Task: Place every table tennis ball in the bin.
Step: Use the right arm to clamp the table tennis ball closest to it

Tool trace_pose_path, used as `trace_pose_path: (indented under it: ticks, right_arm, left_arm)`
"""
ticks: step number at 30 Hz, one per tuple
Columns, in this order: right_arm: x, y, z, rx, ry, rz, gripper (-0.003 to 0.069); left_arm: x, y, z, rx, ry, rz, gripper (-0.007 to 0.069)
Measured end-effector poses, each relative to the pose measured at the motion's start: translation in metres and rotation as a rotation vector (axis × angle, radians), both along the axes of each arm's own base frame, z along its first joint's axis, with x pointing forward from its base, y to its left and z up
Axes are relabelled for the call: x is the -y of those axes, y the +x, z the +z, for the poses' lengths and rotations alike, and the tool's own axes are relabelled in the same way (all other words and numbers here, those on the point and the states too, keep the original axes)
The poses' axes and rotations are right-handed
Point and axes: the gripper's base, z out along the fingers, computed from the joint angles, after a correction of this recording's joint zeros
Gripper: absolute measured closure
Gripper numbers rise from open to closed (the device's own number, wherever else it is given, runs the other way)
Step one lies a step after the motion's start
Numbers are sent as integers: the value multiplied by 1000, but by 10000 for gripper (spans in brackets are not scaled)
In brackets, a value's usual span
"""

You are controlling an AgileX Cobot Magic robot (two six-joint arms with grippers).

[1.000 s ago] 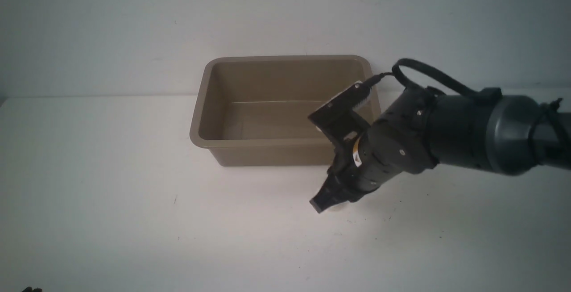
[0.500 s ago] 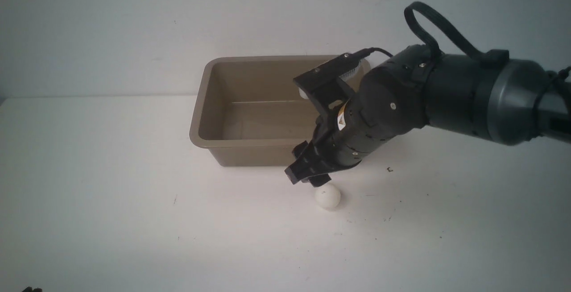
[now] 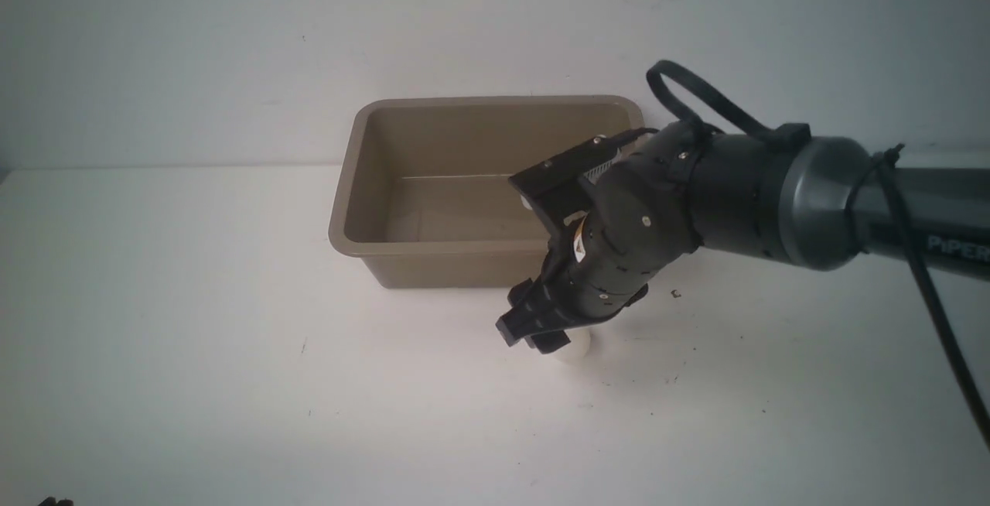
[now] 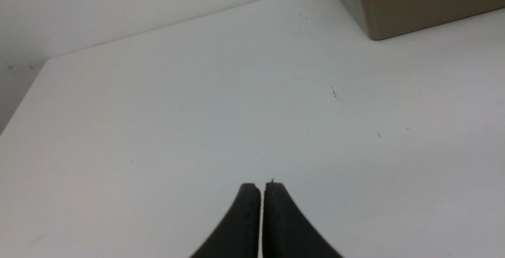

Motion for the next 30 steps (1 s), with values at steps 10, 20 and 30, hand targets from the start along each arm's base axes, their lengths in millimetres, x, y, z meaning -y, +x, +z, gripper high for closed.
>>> trace_pose_path:
  ticks: [10, 20, 30]
  right_arm:
    - [12, 16, -17, -14, -19, -57, 176]
    - [10, 21, -37, -43, -19, -70, 176]
    - [4, 25, -49, -43, 20, -74, 299]
  left_arm:
    - [0, 0, 0, 0, 0, 0, 629]
    - [0, 0, 0, 0, 0, 0, 629]
    - [0, 0, 0, 0, 0, 0, 629]
